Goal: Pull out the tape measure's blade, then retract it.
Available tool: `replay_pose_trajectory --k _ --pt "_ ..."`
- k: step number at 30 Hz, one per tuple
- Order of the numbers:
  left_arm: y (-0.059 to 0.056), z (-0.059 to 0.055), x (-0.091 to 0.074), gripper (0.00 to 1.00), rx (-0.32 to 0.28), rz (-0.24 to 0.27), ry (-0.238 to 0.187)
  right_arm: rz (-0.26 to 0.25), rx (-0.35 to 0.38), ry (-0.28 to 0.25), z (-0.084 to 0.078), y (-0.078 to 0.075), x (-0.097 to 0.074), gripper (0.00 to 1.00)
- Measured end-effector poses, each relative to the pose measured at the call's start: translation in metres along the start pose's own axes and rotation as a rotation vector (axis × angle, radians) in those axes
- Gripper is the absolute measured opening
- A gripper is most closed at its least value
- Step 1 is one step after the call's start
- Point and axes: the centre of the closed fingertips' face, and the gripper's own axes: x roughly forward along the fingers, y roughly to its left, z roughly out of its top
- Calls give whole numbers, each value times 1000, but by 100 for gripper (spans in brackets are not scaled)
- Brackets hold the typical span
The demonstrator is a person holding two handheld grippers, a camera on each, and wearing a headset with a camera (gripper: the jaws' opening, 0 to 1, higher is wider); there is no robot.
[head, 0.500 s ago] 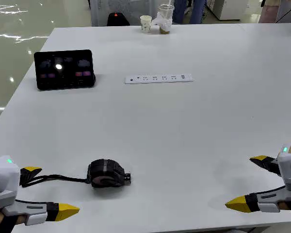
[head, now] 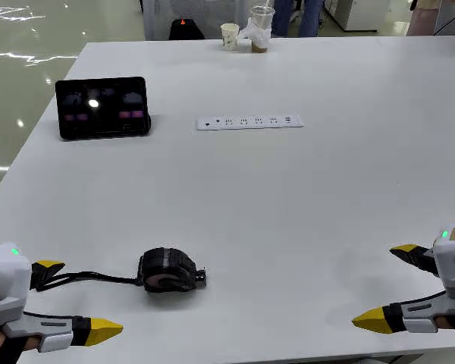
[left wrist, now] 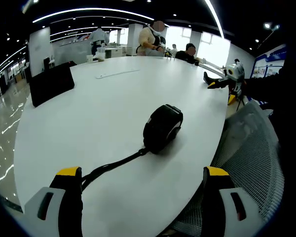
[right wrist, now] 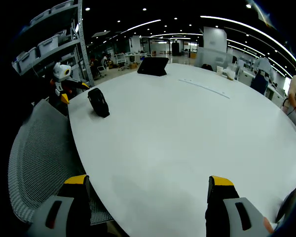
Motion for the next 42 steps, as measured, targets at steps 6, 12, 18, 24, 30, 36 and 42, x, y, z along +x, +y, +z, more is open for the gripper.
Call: replay_pose_trajectory --k 6,12,18,24,30,36,42 --pt "7 1 0 99 9 27 5 -3 12 8 -2 -3 1 99" --pt "8 0 0 99 26 19 19 -5 1 4 0 -5 0 99" --pt "3 9 0 99 31 -19 5 24 -58 -22 8 -4 5 99" --pt "0 10 5 99 69 -60 32 62 -85 -25 11 2 13 99" --pt "-3 11 9 99 134 -89 74 90 -110 -8 15 7 20 99" --pt "0 15 13 99 183 -107 105 110 -143 -12 24 8 26 99" --pt "-1 17 18 99 219 -127 128 119 -170 -13 32 8 30 99"
